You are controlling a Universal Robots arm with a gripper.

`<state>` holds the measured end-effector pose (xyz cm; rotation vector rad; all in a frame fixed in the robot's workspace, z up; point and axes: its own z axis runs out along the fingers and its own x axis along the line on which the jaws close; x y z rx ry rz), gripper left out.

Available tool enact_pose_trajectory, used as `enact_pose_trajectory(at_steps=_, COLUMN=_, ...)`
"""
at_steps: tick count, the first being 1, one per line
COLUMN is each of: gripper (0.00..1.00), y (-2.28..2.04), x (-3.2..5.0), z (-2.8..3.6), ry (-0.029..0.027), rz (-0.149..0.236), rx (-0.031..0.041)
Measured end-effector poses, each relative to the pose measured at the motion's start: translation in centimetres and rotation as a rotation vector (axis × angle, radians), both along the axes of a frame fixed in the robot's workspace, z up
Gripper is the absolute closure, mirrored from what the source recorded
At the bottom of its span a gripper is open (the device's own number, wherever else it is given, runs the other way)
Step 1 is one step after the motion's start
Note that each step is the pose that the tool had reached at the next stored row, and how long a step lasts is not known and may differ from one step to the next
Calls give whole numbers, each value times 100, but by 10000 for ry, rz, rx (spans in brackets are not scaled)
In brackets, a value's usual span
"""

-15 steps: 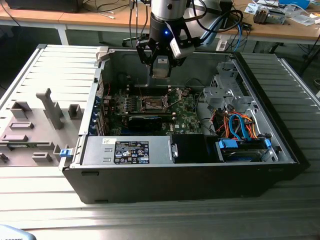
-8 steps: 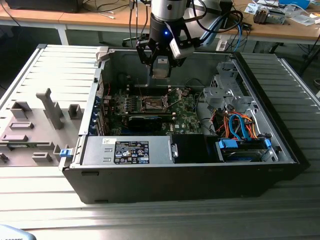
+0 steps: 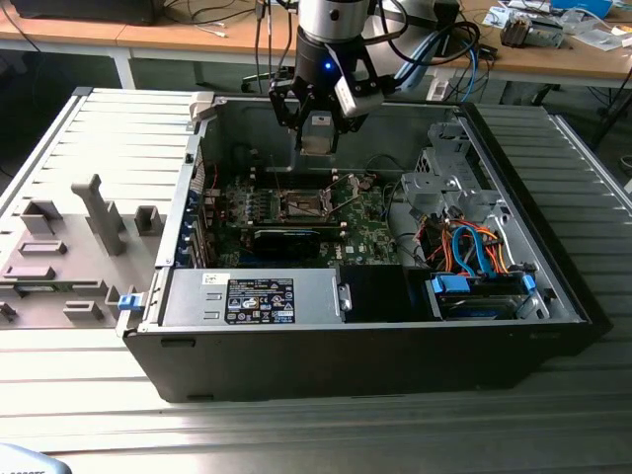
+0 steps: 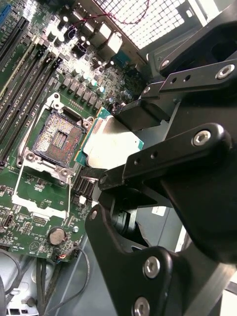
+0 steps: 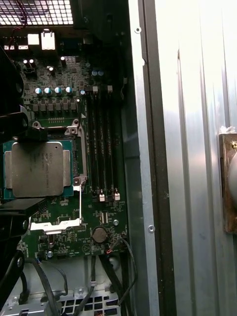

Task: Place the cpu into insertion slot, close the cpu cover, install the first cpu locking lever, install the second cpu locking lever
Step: 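Place the cpu into insertion slot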

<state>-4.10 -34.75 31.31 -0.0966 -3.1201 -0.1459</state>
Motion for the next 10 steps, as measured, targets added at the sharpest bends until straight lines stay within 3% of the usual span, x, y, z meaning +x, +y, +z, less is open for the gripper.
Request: enact_pose_trajectory(at_steps=10, gripper=45, y=0, x=0, z=-5, ry=0, rz=-136, rx=-1)
